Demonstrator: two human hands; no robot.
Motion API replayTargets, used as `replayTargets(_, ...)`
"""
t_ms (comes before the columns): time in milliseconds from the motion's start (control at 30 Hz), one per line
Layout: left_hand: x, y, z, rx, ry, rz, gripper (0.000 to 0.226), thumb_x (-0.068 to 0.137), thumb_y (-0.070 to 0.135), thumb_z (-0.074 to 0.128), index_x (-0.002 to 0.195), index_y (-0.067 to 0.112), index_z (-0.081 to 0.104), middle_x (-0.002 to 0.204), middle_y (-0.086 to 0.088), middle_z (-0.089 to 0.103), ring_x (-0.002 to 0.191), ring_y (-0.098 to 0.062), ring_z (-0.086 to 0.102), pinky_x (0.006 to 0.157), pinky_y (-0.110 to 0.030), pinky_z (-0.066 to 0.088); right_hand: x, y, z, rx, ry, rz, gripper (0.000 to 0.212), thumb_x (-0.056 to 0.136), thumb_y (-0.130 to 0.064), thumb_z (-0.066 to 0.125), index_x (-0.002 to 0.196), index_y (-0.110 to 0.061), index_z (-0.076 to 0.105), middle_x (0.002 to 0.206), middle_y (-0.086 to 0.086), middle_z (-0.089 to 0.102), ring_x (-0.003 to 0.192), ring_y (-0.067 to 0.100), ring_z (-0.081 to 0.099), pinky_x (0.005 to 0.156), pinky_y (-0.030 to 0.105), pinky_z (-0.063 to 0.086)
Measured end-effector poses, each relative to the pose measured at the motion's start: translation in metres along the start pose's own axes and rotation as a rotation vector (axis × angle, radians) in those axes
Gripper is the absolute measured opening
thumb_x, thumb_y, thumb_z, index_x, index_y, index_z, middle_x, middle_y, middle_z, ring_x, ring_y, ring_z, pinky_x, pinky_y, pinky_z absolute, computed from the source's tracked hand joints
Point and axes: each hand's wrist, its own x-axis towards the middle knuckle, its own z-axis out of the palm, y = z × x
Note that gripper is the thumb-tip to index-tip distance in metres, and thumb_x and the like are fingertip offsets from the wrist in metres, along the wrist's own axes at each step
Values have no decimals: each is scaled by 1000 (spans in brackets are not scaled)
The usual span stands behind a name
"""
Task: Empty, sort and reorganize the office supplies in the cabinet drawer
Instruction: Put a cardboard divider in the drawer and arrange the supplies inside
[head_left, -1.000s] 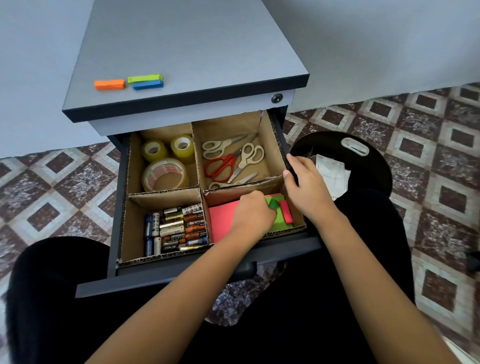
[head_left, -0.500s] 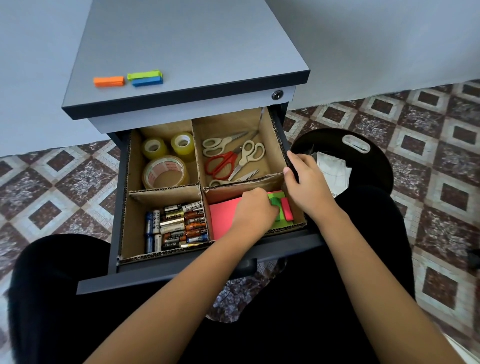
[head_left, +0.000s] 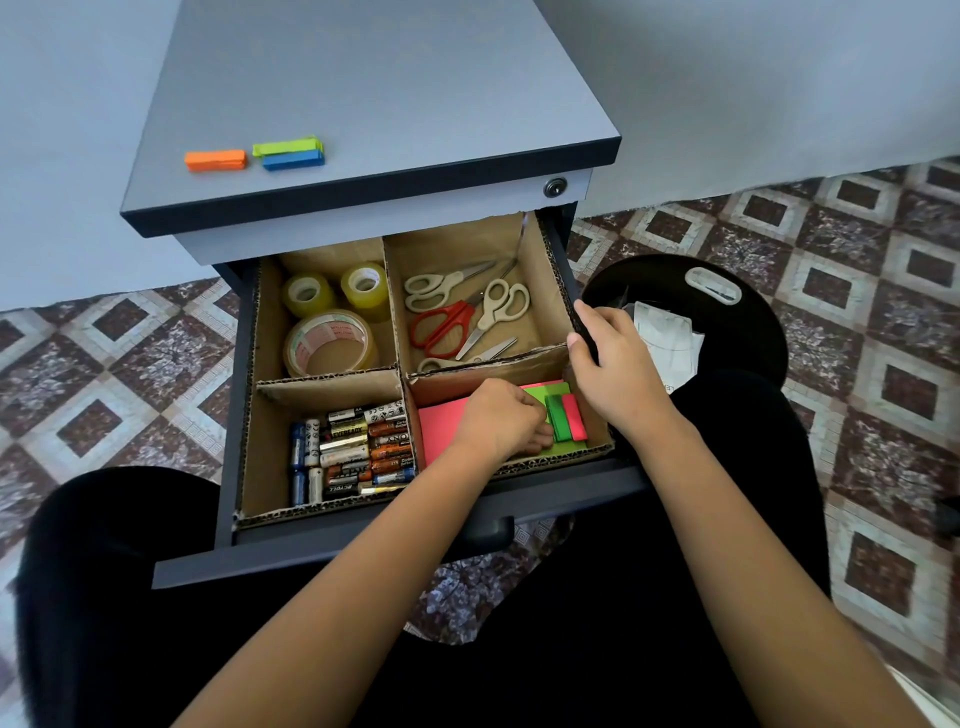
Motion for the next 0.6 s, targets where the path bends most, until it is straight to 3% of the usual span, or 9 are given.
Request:
replayTargets(233, -1, 0, 0, 9, -25, 11, 23, 94, 0, 45, 74, 8, 54, 67, -8, 61, 44, -3, 59, 52, -18, 52, 0, 0, 1, 4, 12, -4, 45, 99, -19, 43, 143, -8, 38, 136, 11, 43, 126, 20, 42, 99, 26, 34)
replayTargets(400, -1, 1, 0, 38, -27, 22, 12, 94, 1, 47, 89, 1, 58, 68, -9, 62, 56, -11, 61, 53, -18, 52, -1, 0, 0, 10, 12, -6, 45, 99, -19, 43, 143, -8, 38, 135, 11, 43, 124, 21, 43, 98, 28, 35)
replayTargets(600, -1, 0, 1, 62, -20, 35, 24, 93, 2, 48, 73, 9, 58, 67, -7, 62, 49, -6, 61, 56, -20, 53, -1, 0, 0, 19, 4, 2, 45, 99, -19, 42, 143, -9, 38, 135, 11, 43, 125, 21, 43, 99, 29, 35)
